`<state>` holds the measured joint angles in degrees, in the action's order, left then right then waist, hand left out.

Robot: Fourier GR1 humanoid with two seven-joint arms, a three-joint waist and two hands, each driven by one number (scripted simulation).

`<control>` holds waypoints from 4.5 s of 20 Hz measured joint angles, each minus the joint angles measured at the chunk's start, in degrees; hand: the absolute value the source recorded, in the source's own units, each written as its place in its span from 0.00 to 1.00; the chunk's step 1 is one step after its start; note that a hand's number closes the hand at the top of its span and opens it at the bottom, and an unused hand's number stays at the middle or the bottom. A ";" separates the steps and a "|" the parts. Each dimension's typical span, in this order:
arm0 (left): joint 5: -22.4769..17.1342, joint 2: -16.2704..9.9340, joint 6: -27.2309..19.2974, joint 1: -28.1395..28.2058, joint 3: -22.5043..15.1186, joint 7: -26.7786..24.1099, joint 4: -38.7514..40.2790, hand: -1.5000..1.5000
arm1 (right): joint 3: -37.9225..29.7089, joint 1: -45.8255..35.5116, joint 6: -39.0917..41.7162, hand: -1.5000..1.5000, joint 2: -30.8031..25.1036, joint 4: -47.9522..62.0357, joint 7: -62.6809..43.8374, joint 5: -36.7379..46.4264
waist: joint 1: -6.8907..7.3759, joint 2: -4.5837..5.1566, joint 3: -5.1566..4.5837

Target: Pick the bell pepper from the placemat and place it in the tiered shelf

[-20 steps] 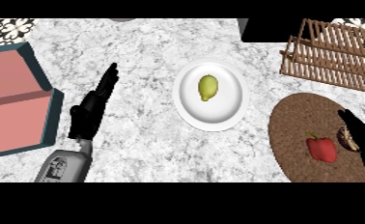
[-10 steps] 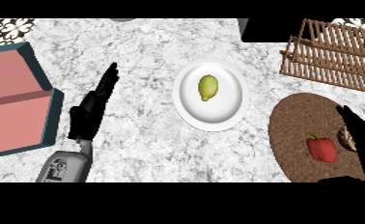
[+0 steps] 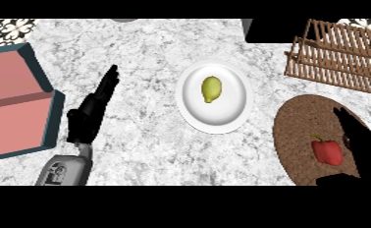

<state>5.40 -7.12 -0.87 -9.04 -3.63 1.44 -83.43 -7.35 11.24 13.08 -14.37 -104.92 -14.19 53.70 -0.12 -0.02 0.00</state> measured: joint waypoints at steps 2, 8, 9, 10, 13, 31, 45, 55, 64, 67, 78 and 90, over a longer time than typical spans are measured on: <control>-0.09 -0.06 0.75 0.14 0.71 -0.72 0.28 0.50 | 0.40 -0.28 -0.10 0.00 0.76 0.63 0.06 0.83 | 0.00 0.00 0.00; 1.90 1.96 -0.22 0.06 0.14 -0.44 0.39 0.50 | -0.34 -1.34 -1.39 0.00 1.23 4.79 2.60 1.81 | 0.01 0.00 0.01; 1.71 1.72 0.29 -0.09 0.61 -0.86 0.82 0.50 | -0.78 -1.35 -1.36 1.00 1.01 5.42 3.12 1.75 | 0.01 0.00 0.00; 1.68 1.65 0.35 -0.39 1.04 -0.58 0.92 0.50 | -0.71 -0.97 -1.71 1.00 1.12 5.86 3.65 2.07 | -0.01 -0.01 -0.01; 2.25 2.14 0.14 -0.56 0.72 0.30 0.31 0.50 | 1.02 -0.33 -1.95 1.00 1.17 6.88 4.31 4.30 | 0.02 -0.01 -0.01; 2.78 2.26 1.45 0.25 1.27 0.42 -0.89 0.50 | 14.11 -12.71 2.39 1.00 12.45 5.21 -17.48 5.83 | 0.48 0.00 -0.01; 2.73 2.23 1.45 -1.10 2.35 0.68 0.35 0.50 | 18.43 -20.79 -9.24 1.00 14.29 -14.55 -32.17 -1.05 | -0.08 -0.13 -0.03; 2.76 2.45 1.97 0.78 2.07 -0.13 -0.43 0.50 | 9.79 -34.96 0.06 1.00 8.74 -24.44 -42.59 4.11 | 0.09 -0.12 -0.05; 3.22 2.82 1.75 0.03 2.23 -1.09 0.61 0.50 | -1.54 -46.41 3.49 1.00 0.31 -19.48 -41.68 3.56 | 0.12 -0.06 -0.03; 2.97 2.55 2.09 -1.28 2.76 -0.68 1.22 0.50 | -4.57 -50.47 4.06 1.00 -2.18 -16.06 -41.25 2.77 | 0.14 -0.03 -0.04; 3.40 3.16 2.14 -0.29 2.06 0.76 -0.79 0.50 | -12.32 -55.91 0.13 1.00 -11.90 -1.54 -35.31 1.63 | 0.35 0.01 -0.01; 3.79 3.01 2.24 -0.81 2.69 -0.45 0.55 0.50 | -11.88 -56.92 -11.59 1.00 -18.61 16.29 -23.35 5.01 | 0.57 0.12 -0.01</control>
<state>9.19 -4.11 1.37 -9.85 -0.94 1.00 -82.88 -19.23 -45.68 1.49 -32.98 -88.63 -37.54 58.71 0.45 0.10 -0.01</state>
